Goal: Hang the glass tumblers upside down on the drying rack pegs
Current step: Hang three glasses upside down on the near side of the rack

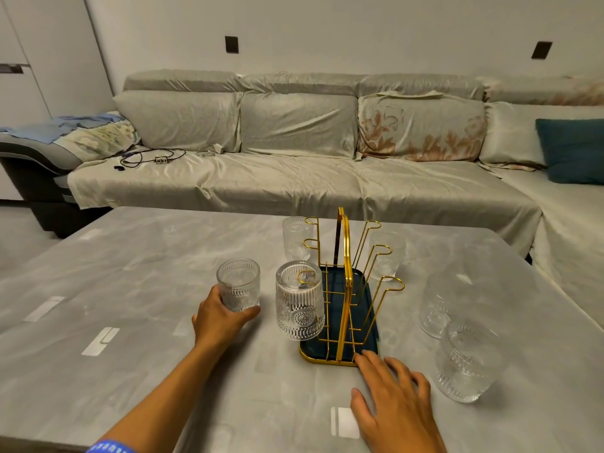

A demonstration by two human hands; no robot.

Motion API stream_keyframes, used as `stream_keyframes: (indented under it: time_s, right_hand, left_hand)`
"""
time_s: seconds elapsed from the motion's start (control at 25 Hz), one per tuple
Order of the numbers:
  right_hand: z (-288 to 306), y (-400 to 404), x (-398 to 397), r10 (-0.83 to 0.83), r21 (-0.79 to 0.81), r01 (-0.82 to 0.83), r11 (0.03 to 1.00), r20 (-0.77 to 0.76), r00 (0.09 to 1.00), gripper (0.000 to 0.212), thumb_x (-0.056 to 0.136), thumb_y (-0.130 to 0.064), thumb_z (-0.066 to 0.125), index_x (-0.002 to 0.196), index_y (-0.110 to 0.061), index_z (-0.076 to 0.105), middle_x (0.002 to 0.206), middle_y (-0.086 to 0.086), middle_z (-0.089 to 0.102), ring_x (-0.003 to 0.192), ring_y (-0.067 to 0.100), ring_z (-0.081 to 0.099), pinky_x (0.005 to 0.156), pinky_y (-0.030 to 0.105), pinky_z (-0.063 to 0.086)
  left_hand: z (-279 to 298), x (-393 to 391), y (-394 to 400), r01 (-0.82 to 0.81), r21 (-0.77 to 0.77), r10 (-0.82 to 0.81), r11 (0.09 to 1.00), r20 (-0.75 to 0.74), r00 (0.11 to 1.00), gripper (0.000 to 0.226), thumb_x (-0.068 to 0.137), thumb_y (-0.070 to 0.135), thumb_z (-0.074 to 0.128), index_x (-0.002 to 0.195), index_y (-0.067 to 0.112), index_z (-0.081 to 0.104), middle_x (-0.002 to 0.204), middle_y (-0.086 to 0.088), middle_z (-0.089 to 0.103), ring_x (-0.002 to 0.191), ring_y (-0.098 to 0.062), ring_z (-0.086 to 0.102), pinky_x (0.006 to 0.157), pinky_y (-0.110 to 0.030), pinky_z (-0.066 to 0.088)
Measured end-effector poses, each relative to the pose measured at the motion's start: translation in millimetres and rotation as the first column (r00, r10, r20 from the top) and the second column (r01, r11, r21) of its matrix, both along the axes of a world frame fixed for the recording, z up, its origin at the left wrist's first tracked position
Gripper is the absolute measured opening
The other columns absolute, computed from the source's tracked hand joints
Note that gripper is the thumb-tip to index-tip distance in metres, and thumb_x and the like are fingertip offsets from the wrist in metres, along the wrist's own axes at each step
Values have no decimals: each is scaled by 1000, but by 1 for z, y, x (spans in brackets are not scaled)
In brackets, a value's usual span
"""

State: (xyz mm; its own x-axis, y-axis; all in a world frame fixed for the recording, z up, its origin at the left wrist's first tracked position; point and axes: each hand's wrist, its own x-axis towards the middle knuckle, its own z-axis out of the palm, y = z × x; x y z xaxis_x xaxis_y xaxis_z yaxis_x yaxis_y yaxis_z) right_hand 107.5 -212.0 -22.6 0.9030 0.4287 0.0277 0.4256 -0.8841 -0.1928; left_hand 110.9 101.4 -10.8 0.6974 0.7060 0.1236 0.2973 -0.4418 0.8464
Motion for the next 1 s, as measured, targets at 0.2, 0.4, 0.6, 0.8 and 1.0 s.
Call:
stream_keyframes:
  time_s: [0.2,0.4,0.6,0.8,1.0]
  right_hand:
    - [3,0,-2,4,11,-4,1000,4,1000,61,87,-61,21,145,-44,10,158,-18,10,140,11,10,111,41,9]
    - [5,0,-5,6,16,-5,1000,-5,1000,61,88,-60,21,146,-43,10,158,-17,10,141,12,11,111,42,9]
    - [6,-1,-4,11,18,-11,1000,-23,1000,62,87,-60,22,146,-42,11,158,-16,11,141,13,11,112,44,9]
    - [6,0,-3,14,24,-13,1000,-35,999,62,87,-60,22,146,-42,12,158,-17,9,141,14,10,112,45,8]
    - [3,-2,-1,19,43,-18,999,-18,1000,64,84,-59,20,146,-42,12,157,-18,12,141,15,11,110,45,9]
  left_hand:
    - [65,-19,25,127,-32,-120,991,175,977,73,55,37,90,118,23,56,108,-2,65,92,-18,65,74,-29,54]
    - [184,-15,37,237,74,-248,969,250,936,82,44,49,88,117,25,59,95,1,68,79,-9,68,58,-13,51]
    - [238,13,1,288,137,-314,948,247,917,77,46,45,91,112,25,58,100,1,65,82,-15,67,55,-21,51]
    - [238,40,-38,413,261,-452,872,108,885,59,62,41,86,114,21,66,114,-3,66,99,-19,63,74,-30,53]
    - [219,56,-59,471,264,-494,842,25,869,52,64,31,86,111,19,68,117,-5,68,103,-20,62,85,-37,55]
